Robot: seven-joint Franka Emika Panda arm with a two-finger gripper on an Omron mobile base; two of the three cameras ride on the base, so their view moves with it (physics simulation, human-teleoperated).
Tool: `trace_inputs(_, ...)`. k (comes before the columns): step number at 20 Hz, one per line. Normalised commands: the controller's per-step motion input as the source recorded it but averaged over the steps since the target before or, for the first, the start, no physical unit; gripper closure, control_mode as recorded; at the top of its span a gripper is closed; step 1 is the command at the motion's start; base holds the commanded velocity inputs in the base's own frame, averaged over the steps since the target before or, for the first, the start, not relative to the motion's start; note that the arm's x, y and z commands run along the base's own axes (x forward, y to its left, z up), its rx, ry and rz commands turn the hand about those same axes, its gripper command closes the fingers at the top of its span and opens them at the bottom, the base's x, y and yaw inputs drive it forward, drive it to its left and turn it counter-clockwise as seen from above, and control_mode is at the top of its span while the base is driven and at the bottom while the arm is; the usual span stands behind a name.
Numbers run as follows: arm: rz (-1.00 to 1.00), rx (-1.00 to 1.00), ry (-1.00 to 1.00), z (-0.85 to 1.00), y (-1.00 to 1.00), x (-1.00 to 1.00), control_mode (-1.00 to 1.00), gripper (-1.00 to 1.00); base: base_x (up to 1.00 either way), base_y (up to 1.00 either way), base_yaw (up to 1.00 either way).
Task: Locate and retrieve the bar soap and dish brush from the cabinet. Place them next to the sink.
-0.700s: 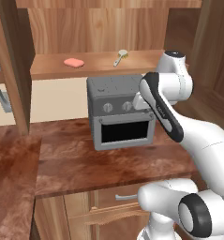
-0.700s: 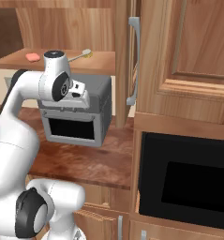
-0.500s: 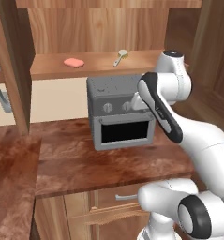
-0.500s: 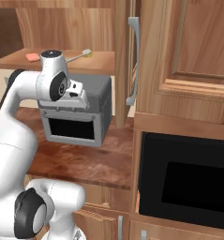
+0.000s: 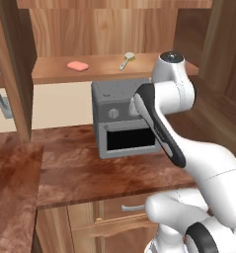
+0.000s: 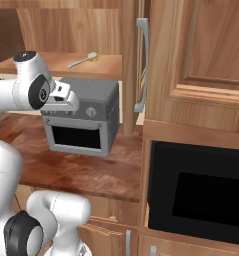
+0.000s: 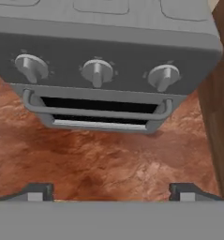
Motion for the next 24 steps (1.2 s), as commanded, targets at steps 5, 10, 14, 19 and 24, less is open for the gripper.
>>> trace_inputs(5,-0.19,0.03,-0.17,0.46,0.19,0.0,-1.0,-1.0,0.0,0.0,0.0)
trace_inputs(10,-0.17,0.05,-0.28,0.5,0.13,0.0,-1.0,-1.0,0.0,0.0,0.0)
trace_inputs(14,-0.11,0.04,-0.3,0.5,0.01,0.0,-1.0,-1.0,0.0,0.0,0.0)
trace_inputs(19,-0.02,0.04,-0.21,0.6,0.0,0.0,-1.0,-1.0,0.0,0.0,0.0)
trace_inputs(24,0.04,0.0,-0.07,0.32,0.0,0.03,-1.0,-1.0,0.0,0.0,0.0)
